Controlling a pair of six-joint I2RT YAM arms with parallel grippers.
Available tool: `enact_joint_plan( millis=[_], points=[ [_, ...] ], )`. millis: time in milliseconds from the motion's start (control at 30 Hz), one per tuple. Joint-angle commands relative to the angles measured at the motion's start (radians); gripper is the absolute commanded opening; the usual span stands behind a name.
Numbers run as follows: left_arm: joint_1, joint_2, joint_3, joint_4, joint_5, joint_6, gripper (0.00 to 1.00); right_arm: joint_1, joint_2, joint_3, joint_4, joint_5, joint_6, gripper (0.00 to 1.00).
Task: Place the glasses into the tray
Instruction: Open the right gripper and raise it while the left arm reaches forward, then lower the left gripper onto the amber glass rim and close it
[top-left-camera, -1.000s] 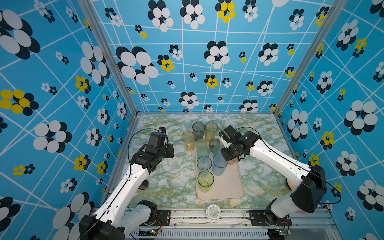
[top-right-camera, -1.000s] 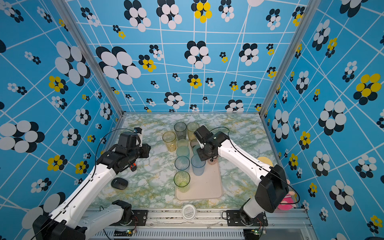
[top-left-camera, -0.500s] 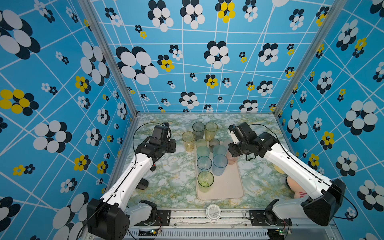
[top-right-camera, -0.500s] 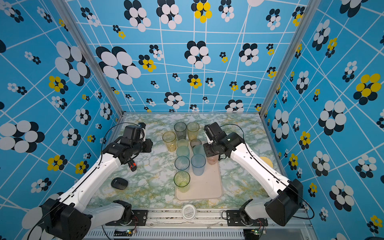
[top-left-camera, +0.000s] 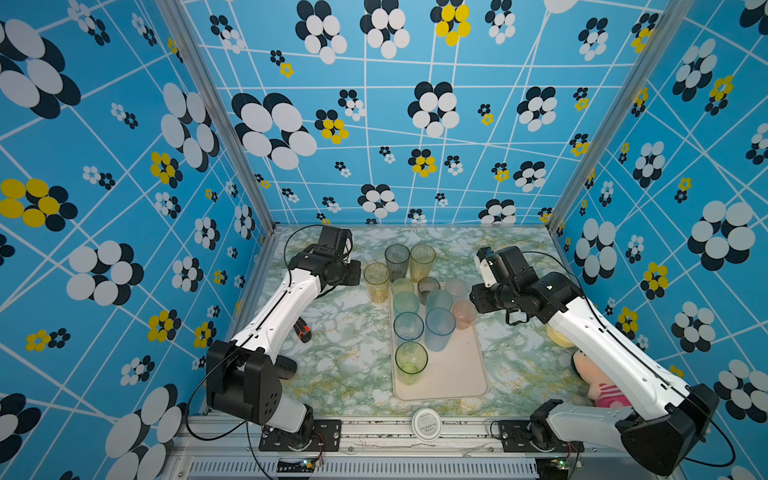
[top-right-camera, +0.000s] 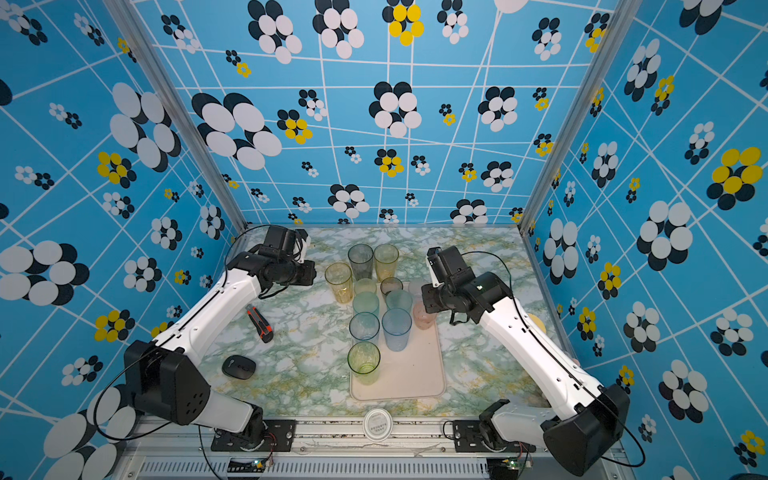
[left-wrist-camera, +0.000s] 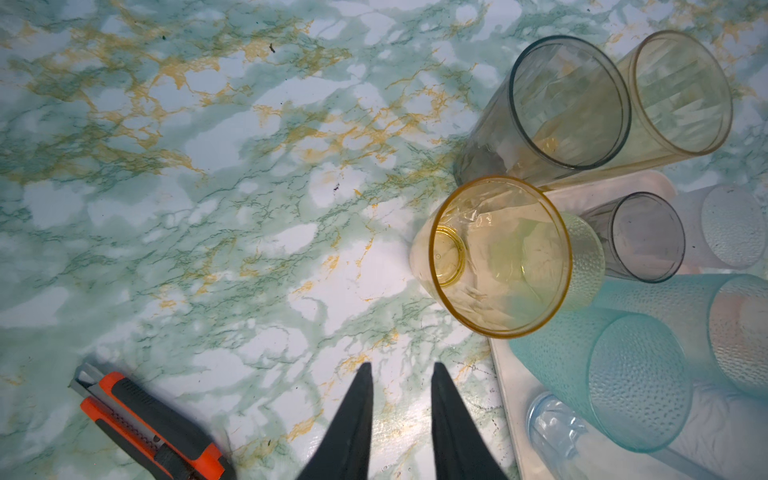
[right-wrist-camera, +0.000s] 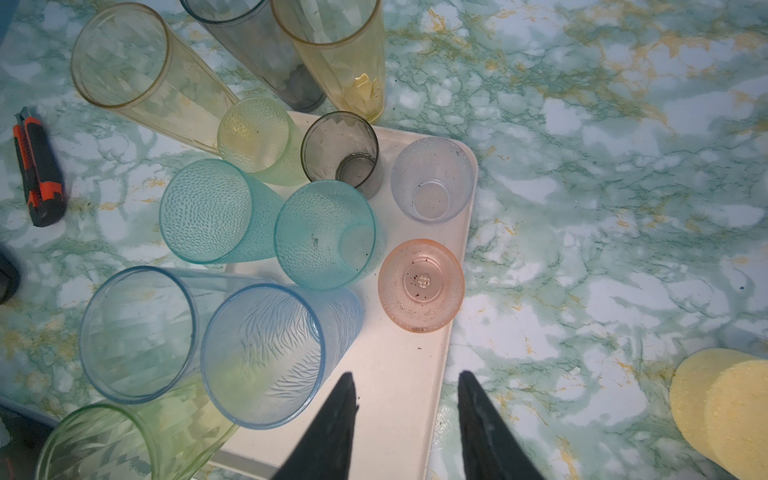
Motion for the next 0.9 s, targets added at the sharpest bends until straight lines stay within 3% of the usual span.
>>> enact_joint_plan(
  millis=[0, 867],
  points=[
    [0.006, 0.035, 0.059, -0.053, 0.017, 0.035, 0.27, -0.007, 0.0, -0.018, 0.016, -0.015, 0.006, 0.43],
    [-0.044, 0.264, 0.221, -0.073, -0.014, 0.078, 0.26, -0.031, 0.028, -0.04, 0.036, -0.041, -0.014, 0.43]
  ],
)
